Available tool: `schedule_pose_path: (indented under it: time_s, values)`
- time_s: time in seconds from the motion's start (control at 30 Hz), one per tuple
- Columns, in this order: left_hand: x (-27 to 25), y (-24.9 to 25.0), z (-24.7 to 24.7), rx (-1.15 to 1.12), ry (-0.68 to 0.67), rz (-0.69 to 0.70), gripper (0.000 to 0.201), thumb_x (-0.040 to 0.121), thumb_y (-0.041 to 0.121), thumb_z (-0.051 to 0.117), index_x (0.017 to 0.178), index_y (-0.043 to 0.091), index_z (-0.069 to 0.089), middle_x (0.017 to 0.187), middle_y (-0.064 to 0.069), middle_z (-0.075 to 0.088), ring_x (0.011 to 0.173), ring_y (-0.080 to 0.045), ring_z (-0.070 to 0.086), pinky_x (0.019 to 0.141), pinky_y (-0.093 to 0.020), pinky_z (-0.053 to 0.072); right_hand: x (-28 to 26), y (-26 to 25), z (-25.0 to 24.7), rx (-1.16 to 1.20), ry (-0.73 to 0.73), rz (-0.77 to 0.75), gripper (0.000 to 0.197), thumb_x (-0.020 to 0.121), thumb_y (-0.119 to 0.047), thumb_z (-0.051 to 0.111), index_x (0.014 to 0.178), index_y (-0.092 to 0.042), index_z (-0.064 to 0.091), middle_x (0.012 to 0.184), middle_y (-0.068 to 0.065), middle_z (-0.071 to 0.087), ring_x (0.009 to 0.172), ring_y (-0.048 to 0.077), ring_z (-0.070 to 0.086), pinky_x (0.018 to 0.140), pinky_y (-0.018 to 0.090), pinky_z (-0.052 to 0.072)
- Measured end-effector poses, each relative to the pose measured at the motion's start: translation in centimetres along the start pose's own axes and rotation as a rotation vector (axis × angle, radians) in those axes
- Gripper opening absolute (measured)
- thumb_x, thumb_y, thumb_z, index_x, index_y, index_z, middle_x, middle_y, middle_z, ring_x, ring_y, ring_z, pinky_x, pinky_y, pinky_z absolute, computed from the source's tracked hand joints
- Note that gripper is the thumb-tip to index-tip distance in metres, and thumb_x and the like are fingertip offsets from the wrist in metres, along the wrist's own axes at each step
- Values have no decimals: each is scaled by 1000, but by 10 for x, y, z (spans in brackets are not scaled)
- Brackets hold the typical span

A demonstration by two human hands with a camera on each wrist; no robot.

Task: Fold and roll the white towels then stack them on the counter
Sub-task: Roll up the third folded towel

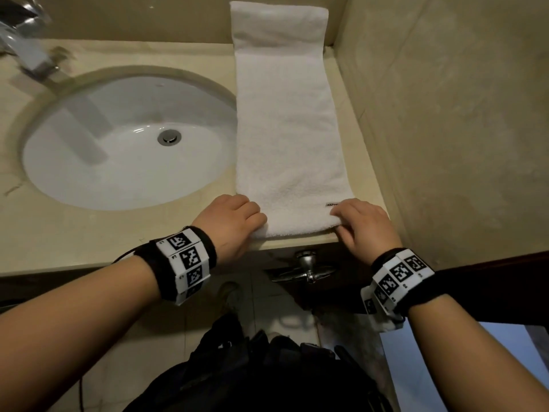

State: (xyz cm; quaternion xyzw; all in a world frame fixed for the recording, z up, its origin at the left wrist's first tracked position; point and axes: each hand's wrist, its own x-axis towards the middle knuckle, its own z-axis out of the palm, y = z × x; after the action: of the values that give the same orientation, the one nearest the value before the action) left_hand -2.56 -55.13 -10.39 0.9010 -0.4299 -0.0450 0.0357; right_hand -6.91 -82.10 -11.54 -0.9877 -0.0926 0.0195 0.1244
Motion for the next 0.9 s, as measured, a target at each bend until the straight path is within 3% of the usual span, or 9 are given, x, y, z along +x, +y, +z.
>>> schedule_pose_path:
  time_s: [0.13,0.27,0.37,0.5,0.57,0.67,0.73,0.8,0.9]
  values:
    - [5,-13,8,58,-146,-55,39,85,20,48,124,19,47,128,0,50,117,-22,45,94,-32,37,12,1,-4,45,10,93,18,83,-15,56,100,-12,61,96,8,67,89,31,61,78,34,41]
    - [21,-32,-1,-310,-72,-308,21,89,25,51,107,16,58,102,-4,61,93,-22,54,76,-28,37,40,8,-11,136,-160,339,25,91,-29,47,109,-15,57,108,12,65,100,32,58,77,30,38]
    - [34,-49,-6,-639,-86,-548,22,88,30,55,104,17,60,91,1,58,85,-16,51,76,-25,34,61,8,-15,148,-233,437,27,89,-32,51,111,-16,53,113,10,62,104,30,56,87,34,40]
    - [47,-63,-1,-776,-88,-707,13,82,27,64,92,20,61,82,5,58,83,-16,53,75,-25,40,72,-1,-17,-143,-80,217,24,85,-25,57,108,-19,54,113,6,55,104,28,49,87,38,36]
    - [50,-68,0,-778,-107,-719,14,80,25,65,88,21,55,75,7,52,78,-17,51,66,-27,39,70,-4,-17,-111,-85,65,23,85,-25,57,106,-18,57,109,6,56,100,27,51,83,36,36]
    - [53,-74,-5,-731,-135,-608,17,81,21,63,89,20,49,87,-1,53,82,-22,52,70,-29,41,64,-7,-16,-95,-269,-51,43,77,-43,64,112,-19,56,110,4,56,103,24,51,87,35,38]
    - [55,-73,-8,-552,-95,-445,11,85,19,58,94,22,53,102,-5,52,92,-25,53,80,-30,42,60,-7,-14,-138,-244,-76,44,74,-35,69,113,-17,57,113,5,57,104,26,51,86,37,38]
    - [56,-69,-11,-293,-60,-225,20,89,21,51,107,23,59,113,-4,55,102,-25,51,87,-33,41,63,-7,-15,-97,-153,-77,31,79,-20,64,108,-13,60,108,8,62,98,30,56,82,37,41]
    - [51,-65,-12,-118,-163,-26,41,86,48,51,120,24,54,120,1,54,107,-23,50,90,-33,41,77,-5,-23,-12,-173,-23,22,87,-17,52,107,-14,61,102,9,66,94,30,58,76,32,40]
